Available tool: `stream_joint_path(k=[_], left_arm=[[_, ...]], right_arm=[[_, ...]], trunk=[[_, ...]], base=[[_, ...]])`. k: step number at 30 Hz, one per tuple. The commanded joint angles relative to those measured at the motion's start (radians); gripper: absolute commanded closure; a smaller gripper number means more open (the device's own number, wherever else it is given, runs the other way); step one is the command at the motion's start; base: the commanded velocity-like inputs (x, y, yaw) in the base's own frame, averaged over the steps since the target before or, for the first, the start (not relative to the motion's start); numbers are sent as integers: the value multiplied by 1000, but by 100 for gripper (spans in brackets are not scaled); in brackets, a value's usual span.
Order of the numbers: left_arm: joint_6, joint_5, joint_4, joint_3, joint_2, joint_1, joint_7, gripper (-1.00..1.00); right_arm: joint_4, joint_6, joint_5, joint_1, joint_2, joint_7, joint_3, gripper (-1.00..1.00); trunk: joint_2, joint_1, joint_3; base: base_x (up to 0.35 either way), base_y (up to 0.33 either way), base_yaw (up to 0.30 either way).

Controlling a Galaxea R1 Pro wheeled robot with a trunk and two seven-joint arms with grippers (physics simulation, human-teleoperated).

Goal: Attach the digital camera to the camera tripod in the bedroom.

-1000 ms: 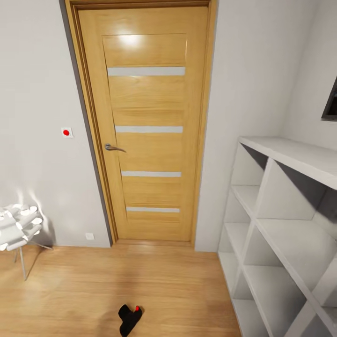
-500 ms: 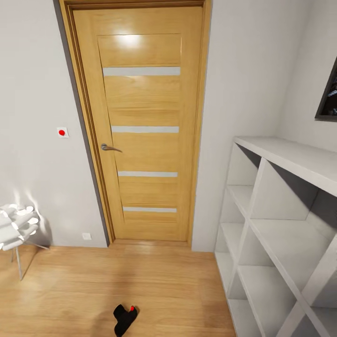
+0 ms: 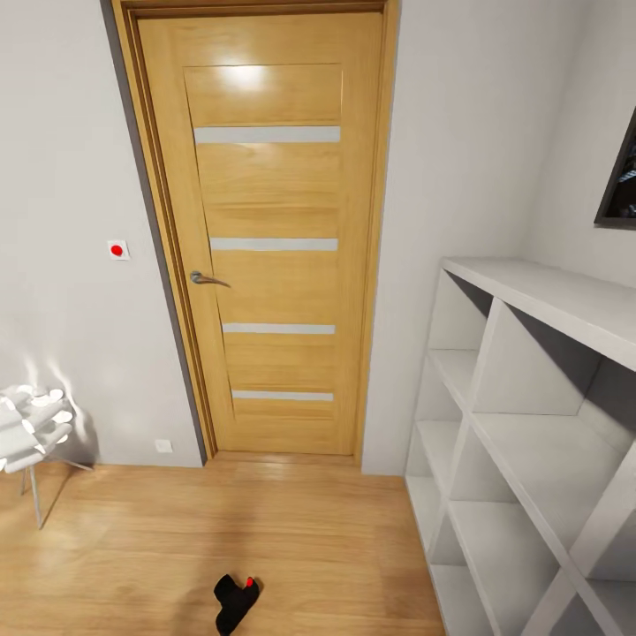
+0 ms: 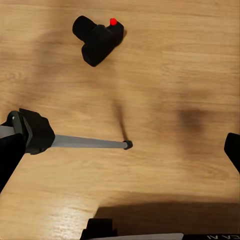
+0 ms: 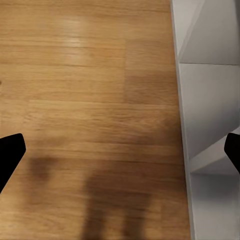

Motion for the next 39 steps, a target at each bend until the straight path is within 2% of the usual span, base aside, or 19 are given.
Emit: stream_joint_path(k=[1,7,14,16,22,25,28,32,37,39], left_arm=[[-1,1,-1,0,0,0,0,-100],[2,0,-1,3,-4,0,2,-100],[27,-3,-86,3,-25,0,3,-100],[108,-5,-170,3,-34,0,3,-100],[319,-5,-358,2,-38,0,2,-100],[458,-6,-521,2,-38,-2,2,-100],[515,-6,-579,2,-38,-7,2,-100],[669,-7,-696,2,-37,-66,2,-100],[788,-7,-736,3,-33,-152,2,-100],[839,-7,-732,4,-29,-219,2,-100]], right_arm=[[0,-3,1,0,0,0,0,-100],[0,-3,1,0,-1,0,-1,-100],[0,-3,1,0,-1,0,-1,-100],[0,-3,1,0,-1,0,-1,-100],[0,-3,1,0,-1,0,-1,-100],[0,-3,1,0,-1,0,-1,-100],[0,-3,1,0,-1,0,-1,-100],[0,-3,1,0,-1,0,-1,-100],[0,-3,1,0,-1,0,-1,-100],[0,-3,1,0,-1,0,-1,-100]], trunk=[[0,0,-1],[0,0,-1],[0,0,-1],[0,0,-1],[0,0,-1],[0,0,-1],[0,0,-1],[0,0,-1],[0,0,-1],[0,0,-1]], base=[[0,0,0],[0,0,0],[0,0,0],[0,0,0],[0,0,0],[0,0,0],[0,0,0],[0,0,0],[0,0,0],[0,0,0]])
